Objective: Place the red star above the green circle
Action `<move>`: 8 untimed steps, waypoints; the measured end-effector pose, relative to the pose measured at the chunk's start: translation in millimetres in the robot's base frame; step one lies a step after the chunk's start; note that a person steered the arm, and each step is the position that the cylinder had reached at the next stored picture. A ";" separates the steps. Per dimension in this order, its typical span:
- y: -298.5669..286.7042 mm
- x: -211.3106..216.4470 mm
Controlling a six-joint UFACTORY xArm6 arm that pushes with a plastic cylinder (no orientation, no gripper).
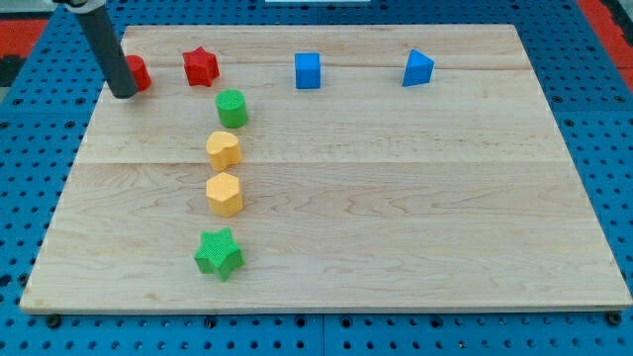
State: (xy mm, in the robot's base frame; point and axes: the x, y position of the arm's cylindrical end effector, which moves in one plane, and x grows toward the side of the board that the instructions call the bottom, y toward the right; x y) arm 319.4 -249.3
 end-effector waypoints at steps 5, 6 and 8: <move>159.9 -52.4; 125.9 -81.8; 44.7 -88.7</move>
State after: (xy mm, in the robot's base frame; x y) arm 230.7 -204.6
